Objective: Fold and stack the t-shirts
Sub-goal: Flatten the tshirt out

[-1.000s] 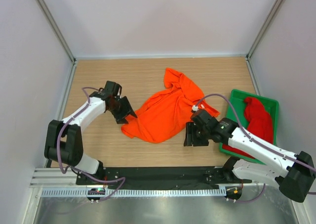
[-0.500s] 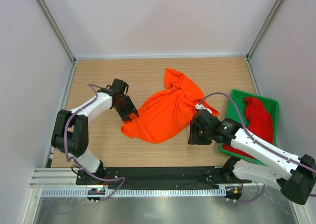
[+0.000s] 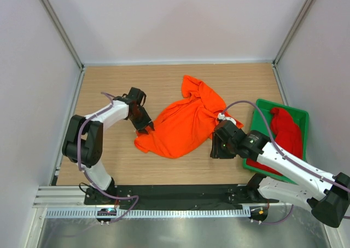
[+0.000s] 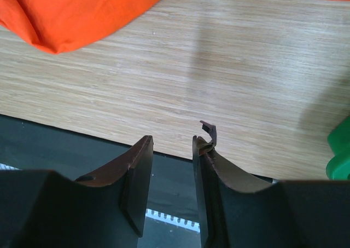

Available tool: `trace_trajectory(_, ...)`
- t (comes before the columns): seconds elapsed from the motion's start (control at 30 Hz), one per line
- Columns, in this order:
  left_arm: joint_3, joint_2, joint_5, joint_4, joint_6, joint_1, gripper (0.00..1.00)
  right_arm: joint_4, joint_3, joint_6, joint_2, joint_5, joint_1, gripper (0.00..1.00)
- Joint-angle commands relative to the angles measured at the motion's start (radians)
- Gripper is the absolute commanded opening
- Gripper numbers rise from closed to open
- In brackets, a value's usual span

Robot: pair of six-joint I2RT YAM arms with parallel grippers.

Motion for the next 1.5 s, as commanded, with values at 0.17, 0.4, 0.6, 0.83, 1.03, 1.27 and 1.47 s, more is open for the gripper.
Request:
trace_trajectory(0.17,0.056,0.02,-0.029,0.032,0.011,-0.01,0.27,0.009,0.01,-0.003,-0.022,0.015,0.002,0.41)
trace_trajectory(0.4,0.05,0.02,-0.009,0.035,0.025,-0.013,0.08,-0.002,0.012,0.025,-0.005,0.038,0.002,0.4)
trace_trajectory(0.6,0.018,-0.071,-0.041,-0.013,0.049,-0.013,0.0,-0.06,0.05,0.059,0.079,0.1,-0.024,0.49)
trace_trajectory(0.83,-0.089,-0.329,-0.101,-0.165,0.082,-0.017,0.0,-0.054,0.073,-0.041,0.147,-0.02,-0.252,0.56)
trace_trajectory(1.03,-0.22,-0.607,-0.095,-0.218,0.06,-0.017,0.0,-0.003,0.099,-0.137,0.252,-0.084,-0.424,0.56)
trace_trajectory(1.27,-0.165,-0.73,-0.142,-0.33,0.162,-0.018,0.0,0.01,0.208,-0.167,0.41,-0.073,-0.496,0.5)
trace_trajectory(1.47,-0.074,-0.656,-0.139,-0.376,0.302,-0.018,0.0,0.079,0.229,-0.11,0.421,-0.238,-0.679,0.59)
